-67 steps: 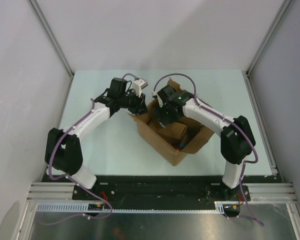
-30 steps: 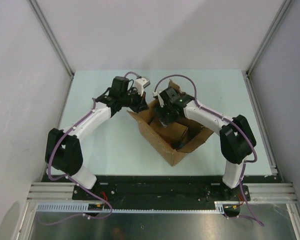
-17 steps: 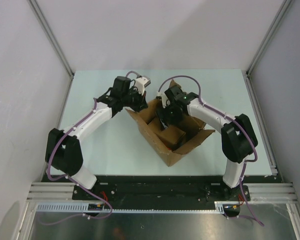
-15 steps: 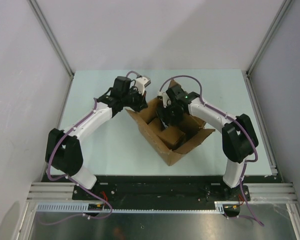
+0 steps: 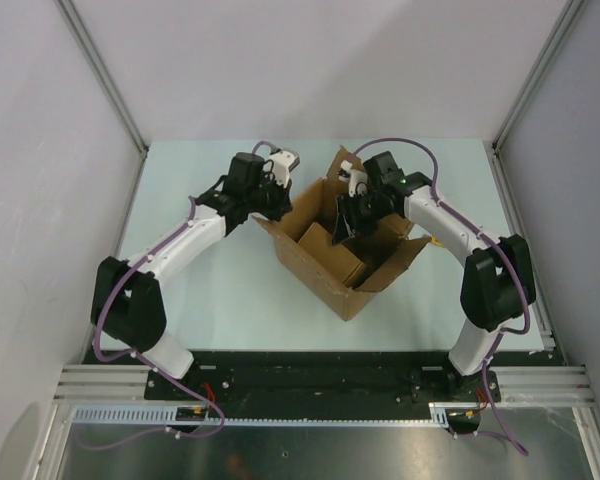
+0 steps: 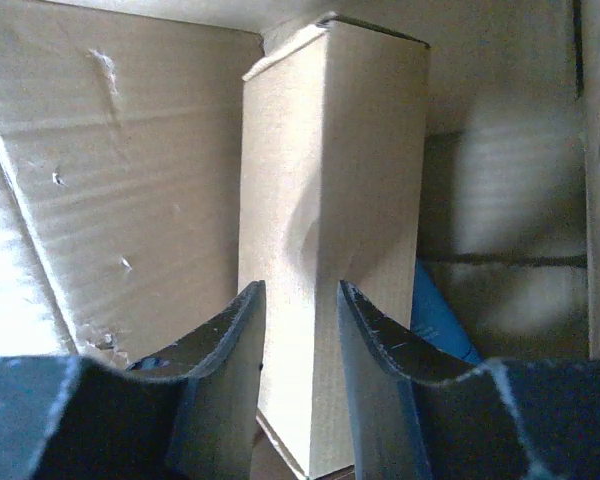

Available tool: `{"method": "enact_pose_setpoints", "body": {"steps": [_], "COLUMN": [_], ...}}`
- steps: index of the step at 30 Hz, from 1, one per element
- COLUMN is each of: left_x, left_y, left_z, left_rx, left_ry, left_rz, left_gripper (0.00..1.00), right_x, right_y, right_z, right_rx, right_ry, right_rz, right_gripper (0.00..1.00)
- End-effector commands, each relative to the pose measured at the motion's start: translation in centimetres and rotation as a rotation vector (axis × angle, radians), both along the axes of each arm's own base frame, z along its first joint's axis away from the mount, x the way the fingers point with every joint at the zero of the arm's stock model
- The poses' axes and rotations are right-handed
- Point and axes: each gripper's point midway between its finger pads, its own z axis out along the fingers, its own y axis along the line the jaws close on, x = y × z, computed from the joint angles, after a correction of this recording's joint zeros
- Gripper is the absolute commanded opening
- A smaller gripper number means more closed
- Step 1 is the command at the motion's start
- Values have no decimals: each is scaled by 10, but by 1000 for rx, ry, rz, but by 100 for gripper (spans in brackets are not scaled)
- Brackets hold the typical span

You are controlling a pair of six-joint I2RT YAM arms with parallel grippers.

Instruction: Unpack the express box

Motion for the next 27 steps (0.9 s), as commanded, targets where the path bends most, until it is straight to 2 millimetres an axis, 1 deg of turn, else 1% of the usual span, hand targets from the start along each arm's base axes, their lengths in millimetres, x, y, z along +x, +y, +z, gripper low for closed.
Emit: {"method": "enact_pose_setpoints", "body": {"steps": [1, 4, 7, 10, 11, 12, 14, 15, 16, 17, 19, 21, 22, 24, 26, 27], "left_x": [16, 19, 21, 21, 21, 21, 21, 21, 21, 20, 19, 18, 19, 18, 19, 20], "left_y": [25, 27, 30, 29, 27, 27, 25, 24, 24, 24, 23, 22, 22, 22, 22, 22], "left_z": [12, 11, 12, 11, 10, 11, 9, 9, 9, 8, 7, 7, 6, 7, 7, 9], "left_rx": [35, 36, 42, 42, 27, 25, 24, 24, 24, 23, 22, 19, 20, 19, 21, 19], "left_ry": [-48, -43, -49, -49, -36, -38, -34, -34, -34, -31, -27, -25, -24, -27, -30, -40], "left_rz": [137, 169, 190, 189, 201, 201, 199, 197, 196, 195, 194, 191, 191, 192, 190, 188], "left_gripper": [0, 0, 0, 0, 0, 0, 0, 0, 0, 0, 0, 0, 0, 0, 0, 0], "right_x": [-17, -24, -27, -27, -29, -26, -25, -21, -22, -20, -22, -25, -26, -28, -31, -30], "right_y": [2, 0, 1, 6, 9, 13, 18, 18, 19, 20, 21, 21, 21, 17, 17, 15], "right_z": [18, 14, 17, 32, 40, 46, 49, 51, 50, 48, 41, 31, 23, 12, 1, -1], "right_rx": [41, 3, -6, 16, 30, 49, 47, 30, 14, -8, -77, -142, -174, -227, -270, -293], "right_ry": [31, 23, 6, -48, -73, -104, -126, -158, -171, -191, -225, -240, -234, -223, -216, -224], "right_rz": [28, 51, 59, 56, 61, 60, 43, 26, 23, 20, 12, 21, 21, 29, 38, 34], "right_gripper": [38, 36, 35, 35, 35, 35, 34, 33, 33, 30, 28, 27, 27, 26, 25, 24]}}
